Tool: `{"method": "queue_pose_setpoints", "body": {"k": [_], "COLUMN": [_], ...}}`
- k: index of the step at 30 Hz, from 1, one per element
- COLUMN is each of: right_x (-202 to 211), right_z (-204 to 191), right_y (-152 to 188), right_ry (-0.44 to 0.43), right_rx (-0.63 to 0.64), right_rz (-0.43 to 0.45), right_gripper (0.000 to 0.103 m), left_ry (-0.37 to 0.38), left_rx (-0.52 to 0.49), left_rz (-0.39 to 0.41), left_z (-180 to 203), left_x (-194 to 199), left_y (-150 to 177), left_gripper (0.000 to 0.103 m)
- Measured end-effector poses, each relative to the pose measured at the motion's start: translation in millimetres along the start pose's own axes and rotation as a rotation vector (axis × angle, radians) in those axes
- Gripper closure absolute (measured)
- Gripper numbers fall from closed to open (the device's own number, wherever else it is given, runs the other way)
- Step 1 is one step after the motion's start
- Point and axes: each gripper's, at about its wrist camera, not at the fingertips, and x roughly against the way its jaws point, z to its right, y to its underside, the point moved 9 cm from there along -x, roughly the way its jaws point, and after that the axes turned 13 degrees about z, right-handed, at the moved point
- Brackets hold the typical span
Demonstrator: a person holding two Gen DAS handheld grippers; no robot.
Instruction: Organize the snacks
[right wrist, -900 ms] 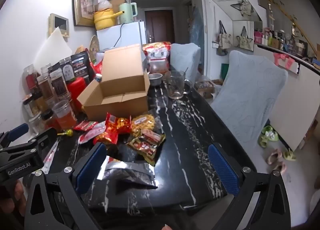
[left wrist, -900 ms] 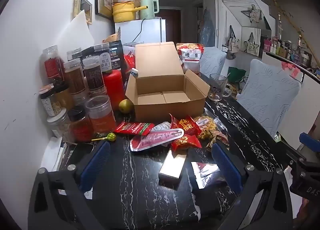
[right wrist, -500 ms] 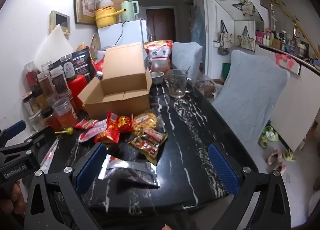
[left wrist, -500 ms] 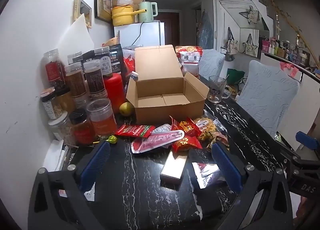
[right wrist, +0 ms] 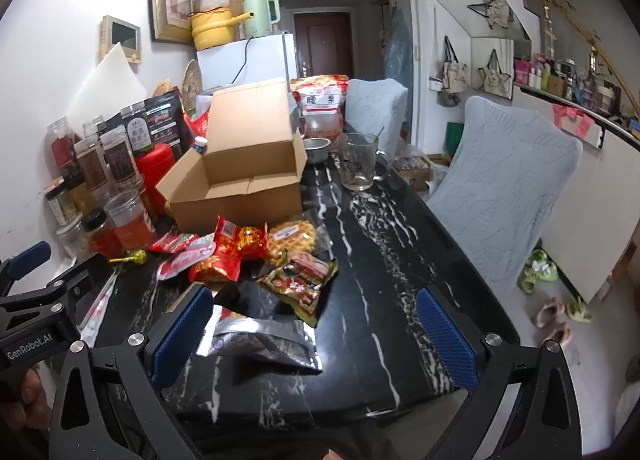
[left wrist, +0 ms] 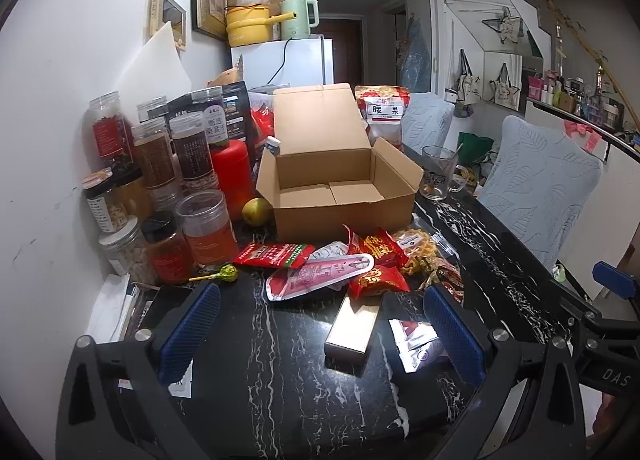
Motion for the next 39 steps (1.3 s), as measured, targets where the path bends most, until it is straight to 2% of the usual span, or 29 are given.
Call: {"method": "queue_pose_setpoints", "body": {"k": [39], "right_x": [-4], "right_z": [-19], "right_y": [4], "right_ry": [-0.042], "right_rx": [0.037], "right_rz": [-0.021], "right_gripper": [0.000], "left_ry": [-0.022], "left_rx": [0.012], "left_rz": [-0.030], "left_z": [-7], "left_x": [-4], "left_y": [8], "left_gripper": [0.000]}}
